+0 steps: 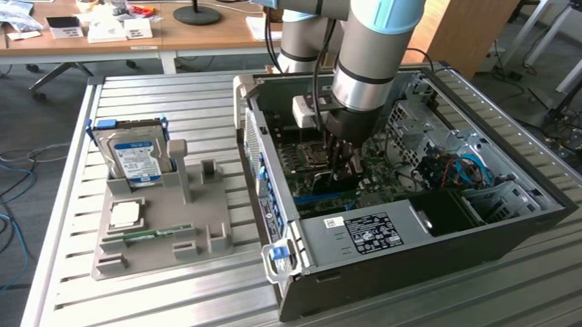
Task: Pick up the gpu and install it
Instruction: 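Insert the gpu into the slot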
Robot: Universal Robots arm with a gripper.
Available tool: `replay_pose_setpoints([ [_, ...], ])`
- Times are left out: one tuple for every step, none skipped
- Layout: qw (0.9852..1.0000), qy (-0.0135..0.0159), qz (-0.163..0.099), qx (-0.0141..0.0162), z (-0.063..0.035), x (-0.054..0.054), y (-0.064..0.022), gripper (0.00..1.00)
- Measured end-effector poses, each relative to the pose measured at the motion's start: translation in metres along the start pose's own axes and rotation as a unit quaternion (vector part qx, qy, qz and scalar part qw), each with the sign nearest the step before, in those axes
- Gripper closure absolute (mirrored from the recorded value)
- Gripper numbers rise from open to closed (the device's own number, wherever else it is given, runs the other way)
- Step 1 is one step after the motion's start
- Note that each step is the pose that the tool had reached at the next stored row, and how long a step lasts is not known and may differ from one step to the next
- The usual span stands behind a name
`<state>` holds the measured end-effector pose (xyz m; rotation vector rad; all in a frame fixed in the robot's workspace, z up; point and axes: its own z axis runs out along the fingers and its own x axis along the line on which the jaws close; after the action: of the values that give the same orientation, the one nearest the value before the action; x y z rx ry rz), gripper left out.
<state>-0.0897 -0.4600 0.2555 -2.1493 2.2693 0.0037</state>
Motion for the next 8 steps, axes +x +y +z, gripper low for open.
replay_pose_setpoints([
  [1.0000, 0.0001, 0.000, -0.0001, 0.0002, 0.0000, 0.0000, 0.73],
  [1.0000, 0.0001, 0.000, -0.0001, 0.0005, 0.0000, 0.0000, 0.73],
  [1.0000, 0.0000, 0.000, 0.0000, 0.0010, 0.0000, 0.0000, 0.73],
  [1.0000, 0.0000, 0.000, 0.0000, 0.0015, 0.0000, 0.0000, 0.73],
  [1.0000, 0.0000, 0.000, 0.0000, 0.0020, 0.0000, 0.0000, 0.73],
  [1.0000, 0.0000, 0.000, 0.0000, 0.0024, 0.0001, 0.0000, 0.73],
  [1.0000, 0.0001, 0.000, 0.0000, 0.0027, 0.0001, 0.0001, 0.73],
  [1.0000, 0.0001, 0.000, -0.0001, 0.0029, 0.0001, 0.0001, 0.73],
])
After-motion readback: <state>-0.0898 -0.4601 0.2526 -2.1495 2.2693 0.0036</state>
